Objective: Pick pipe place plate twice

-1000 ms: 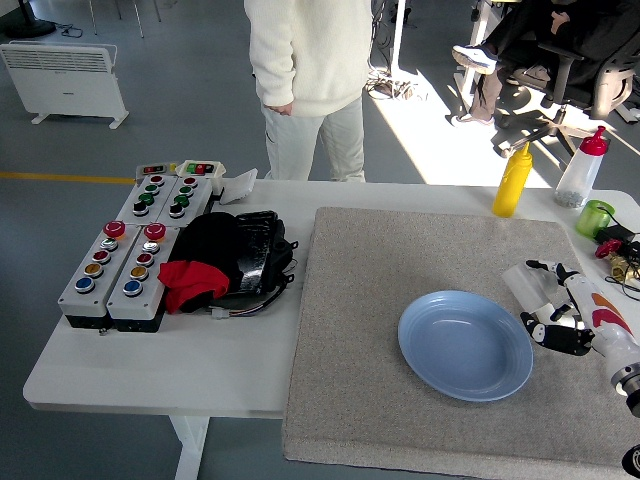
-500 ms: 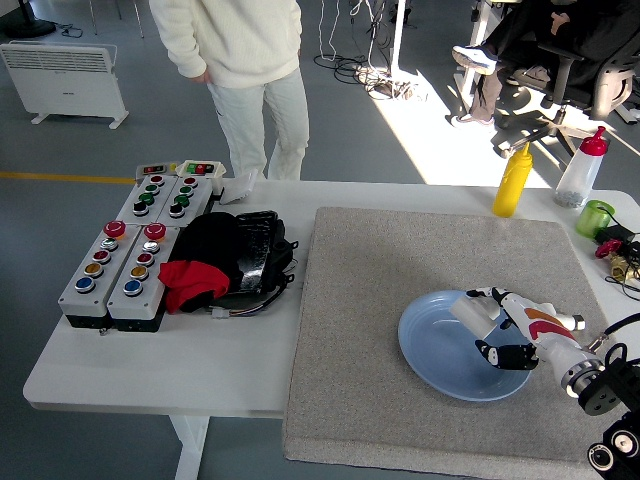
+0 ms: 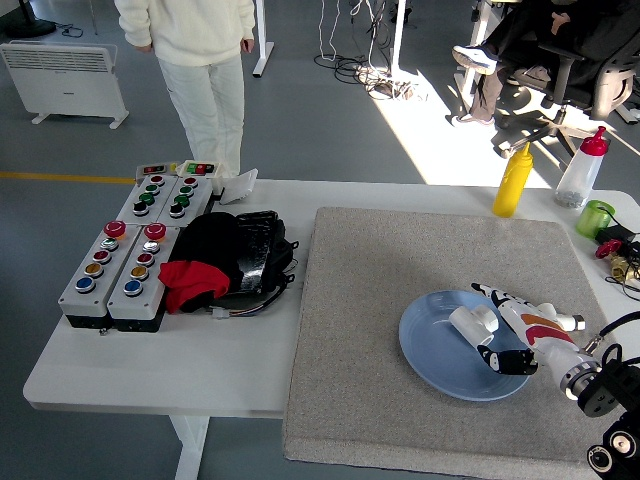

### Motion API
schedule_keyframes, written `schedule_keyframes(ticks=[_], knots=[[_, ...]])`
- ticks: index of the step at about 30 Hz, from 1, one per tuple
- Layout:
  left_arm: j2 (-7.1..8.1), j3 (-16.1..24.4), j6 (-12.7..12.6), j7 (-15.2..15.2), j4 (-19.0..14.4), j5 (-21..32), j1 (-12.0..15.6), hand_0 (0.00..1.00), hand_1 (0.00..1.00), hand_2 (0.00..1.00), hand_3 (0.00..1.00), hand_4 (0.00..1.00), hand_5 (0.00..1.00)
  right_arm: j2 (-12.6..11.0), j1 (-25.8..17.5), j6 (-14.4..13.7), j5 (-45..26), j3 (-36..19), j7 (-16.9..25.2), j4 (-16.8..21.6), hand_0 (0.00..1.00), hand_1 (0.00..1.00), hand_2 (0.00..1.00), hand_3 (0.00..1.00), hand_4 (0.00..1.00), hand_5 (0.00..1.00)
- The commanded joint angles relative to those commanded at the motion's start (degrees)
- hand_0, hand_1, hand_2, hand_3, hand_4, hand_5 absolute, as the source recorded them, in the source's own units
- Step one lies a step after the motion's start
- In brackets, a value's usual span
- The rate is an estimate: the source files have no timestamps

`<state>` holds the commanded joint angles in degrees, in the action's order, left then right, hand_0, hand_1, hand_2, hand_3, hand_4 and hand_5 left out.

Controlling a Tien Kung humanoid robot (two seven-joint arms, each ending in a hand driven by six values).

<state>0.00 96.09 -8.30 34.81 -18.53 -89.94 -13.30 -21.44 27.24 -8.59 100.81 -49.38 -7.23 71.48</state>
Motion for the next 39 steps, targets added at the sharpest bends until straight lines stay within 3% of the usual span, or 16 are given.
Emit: schedule_keyframes(ticks=[9,17,19,28,32,38,39], knots=[[0.0,0.02,-0.03,-0.17,0.03,0.05,-0.21,0.676,0.667,0.688,0.629,0.335,0.998,-1.13,0.07,-1.87,-0.72,-6.17,0.53,-1.02,0.998,0.929,0.998,0.991,0.773,0.212],[0.0,-0.39,-0.05,-0.09,0.02,0.52,-0.46,0.675,0.668,0.688,0.63,0.334,0.998,-3.49,3.54,0.4,-2.36,-9.4,-0.69,-8.0,0.998,0.928,0.998,0.977,0.761,0.213],[0.0,-0.68,-0.09,0.14,-0.05,0.75,-0.35,0.675,0.668,0.688,0.63,0.334,0.998,-3.99,4.97,3.2,-5.47,-8.74,-1.45,-11.9,0.998,0.928,0.998,0.977,0.761,0.213],[0.0,-0.93,-0.16,0.23,-0.09,1.0,-0.25,0.677,0.668,0.688,0.629,0.334,0.998,-3.97,7.51,7.88,-10.16,-2.91,-1.39,-19.46,0.998,0.925,0.998,0.978,0.765,0.229],[0.0,-0.86,-0.11,0.22,-0.08,0.89,-0.25,0.677,0.668,0.688,0.629,0.334,0.998,-3.14,8.25,7.64,-11.16,-0.99,-1.03,-21.13,0.998,0.925,0.998,0.978,0.765,0.229],[0.0,-0.82,0.0,0.21,-0.06,0.76,-0.28,0.676,0.668,0.689,0.629,0.333,0.998,-1.9,10.39,5.16,-12.06,1.8,2.21,-25.11,0.998,0.925,0.998,0.962,0.771,0.238],[0.0,-0.88,-0.01,0.2,-0.06,0.85,-0.27,0.676,0.67,0.688,0.628,0.333,0.998,-1.84,10.72,4.6,-12.26,2.43,3.08,-25.72,0.964,0.886,0.95,0.889,0.769,0.24]])
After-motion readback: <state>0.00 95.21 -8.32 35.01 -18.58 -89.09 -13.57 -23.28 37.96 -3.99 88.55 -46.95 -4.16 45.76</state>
